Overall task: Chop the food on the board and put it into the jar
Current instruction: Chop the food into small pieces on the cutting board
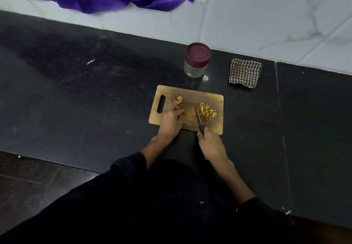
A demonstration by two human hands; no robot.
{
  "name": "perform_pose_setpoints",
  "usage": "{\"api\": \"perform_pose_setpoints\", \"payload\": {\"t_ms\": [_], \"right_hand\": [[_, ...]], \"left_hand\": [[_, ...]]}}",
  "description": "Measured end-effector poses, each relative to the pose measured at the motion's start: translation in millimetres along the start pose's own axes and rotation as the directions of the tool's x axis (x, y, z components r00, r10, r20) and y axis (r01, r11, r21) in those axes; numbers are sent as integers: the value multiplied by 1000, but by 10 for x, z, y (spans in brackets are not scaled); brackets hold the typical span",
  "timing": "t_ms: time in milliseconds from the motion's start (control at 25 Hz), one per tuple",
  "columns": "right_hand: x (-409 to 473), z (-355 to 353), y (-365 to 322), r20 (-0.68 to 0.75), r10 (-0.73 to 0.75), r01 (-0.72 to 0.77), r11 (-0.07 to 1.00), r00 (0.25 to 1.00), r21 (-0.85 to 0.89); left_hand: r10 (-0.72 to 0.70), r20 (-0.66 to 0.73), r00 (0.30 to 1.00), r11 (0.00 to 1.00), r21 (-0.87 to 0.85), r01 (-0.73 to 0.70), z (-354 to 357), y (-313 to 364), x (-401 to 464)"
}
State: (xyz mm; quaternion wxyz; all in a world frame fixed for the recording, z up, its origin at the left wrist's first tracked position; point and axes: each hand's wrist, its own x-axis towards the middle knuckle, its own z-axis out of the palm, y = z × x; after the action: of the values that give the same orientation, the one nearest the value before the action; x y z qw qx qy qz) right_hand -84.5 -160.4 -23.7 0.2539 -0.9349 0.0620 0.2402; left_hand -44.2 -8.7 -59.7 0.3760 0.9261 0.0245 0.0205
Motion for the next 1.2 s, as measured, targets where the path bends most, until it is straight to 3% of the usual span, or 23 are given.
{"api": "perform_pose_setpoints", "payload": {"t_ms": [400, 600, 840, 1000, 1200], "right_hand": [[44, 55, 34, 43, 13, -11, 999, 999, -39], [78, 77, 55, 53, 25, -24, 1000, 998, -15], [89, 77, 54, 57, 26, -26, 1000, 998, -8], [97, 74, 58, 56, 28, -27, 1000, 998, -13], [96, 70, 66, 60, 23, -22, 1000, 998, -11]], "left_hand": [[6, 20, 1000, 999, -39, -5, -39, 24, 7], [-219, -162, 962, 969, -155, 194, -163, -56, 289], [-138, -24, 990, 987, 84, 140, -207, 7, 497], [-116, -35, 993, 985, 127, 120, -160, 11, 554], [-198, 39, 979, 970, 154, 190, -125, 15, 665]]}}
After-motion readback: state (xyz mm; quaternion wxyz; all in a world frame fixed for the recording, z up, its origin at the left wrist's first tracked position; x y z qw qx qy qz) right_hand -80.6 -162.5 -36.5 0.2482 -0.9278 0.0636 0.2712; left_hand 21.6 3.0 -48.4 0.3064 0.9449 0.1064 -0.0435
